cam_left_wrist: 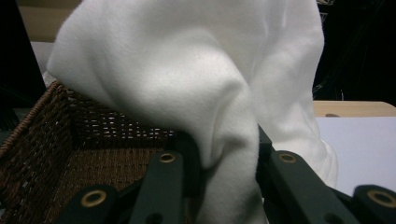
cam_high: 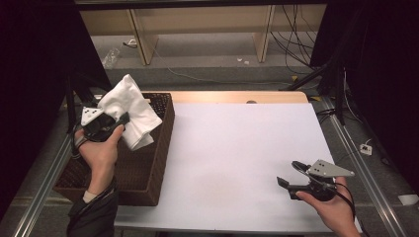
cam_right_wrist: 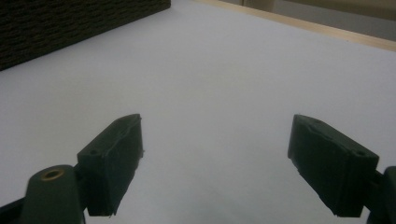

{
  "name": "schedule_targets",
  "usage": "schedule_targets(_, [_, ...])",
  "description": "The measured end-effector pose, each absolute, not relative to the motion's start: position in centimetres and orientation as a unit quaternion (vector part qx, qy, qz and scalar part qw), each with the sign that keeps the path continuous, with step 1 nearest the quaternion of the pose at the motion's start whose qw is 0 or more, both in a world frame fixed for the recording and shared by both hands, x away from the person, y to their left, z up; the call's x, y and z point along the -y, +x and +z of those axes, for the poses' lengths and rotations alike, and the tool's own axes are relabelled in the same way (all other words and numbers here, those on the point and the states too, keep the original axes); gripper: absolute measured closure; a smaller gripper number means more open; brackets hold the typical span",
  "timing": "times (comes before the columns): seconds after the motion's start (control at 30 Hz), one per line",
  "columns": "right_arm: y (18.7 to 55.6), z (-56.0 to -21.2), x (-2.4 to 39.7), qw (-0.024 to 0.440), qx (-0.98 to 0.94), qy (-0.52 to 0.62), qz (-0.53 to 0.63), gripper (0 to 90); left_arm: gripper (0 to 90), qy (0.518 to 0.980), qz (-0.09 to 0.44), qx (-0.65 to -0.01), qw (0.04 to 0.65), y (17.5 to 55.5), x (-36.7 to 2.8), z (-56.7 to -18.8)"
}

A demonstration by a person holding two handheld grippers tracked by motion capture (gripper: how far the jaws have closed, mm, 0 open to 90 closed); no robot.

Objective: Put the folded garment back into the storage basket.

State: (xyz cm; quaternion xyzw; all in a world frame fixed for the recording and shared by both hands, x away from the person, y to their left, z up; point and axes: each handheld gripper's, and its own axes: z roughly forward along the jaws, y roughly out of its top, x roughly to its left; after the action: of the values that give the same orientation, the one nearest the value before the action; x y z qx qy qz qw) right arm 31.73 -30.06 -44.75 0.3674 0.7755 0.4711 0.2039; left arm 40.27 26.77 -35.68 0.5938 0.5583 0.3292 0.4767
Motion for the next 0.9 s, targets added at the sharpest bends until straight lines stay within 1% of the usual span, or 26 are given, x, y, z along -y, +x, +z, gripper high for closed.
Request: schedule_targets(0.9, [31.76, -44.78, 30.07, 0.204, -0.777, 0.366, 0.47, 18.8, 73.6, 0.597, 0.324, -0.564, 0.47, 40.6, -26.75, -36.31])
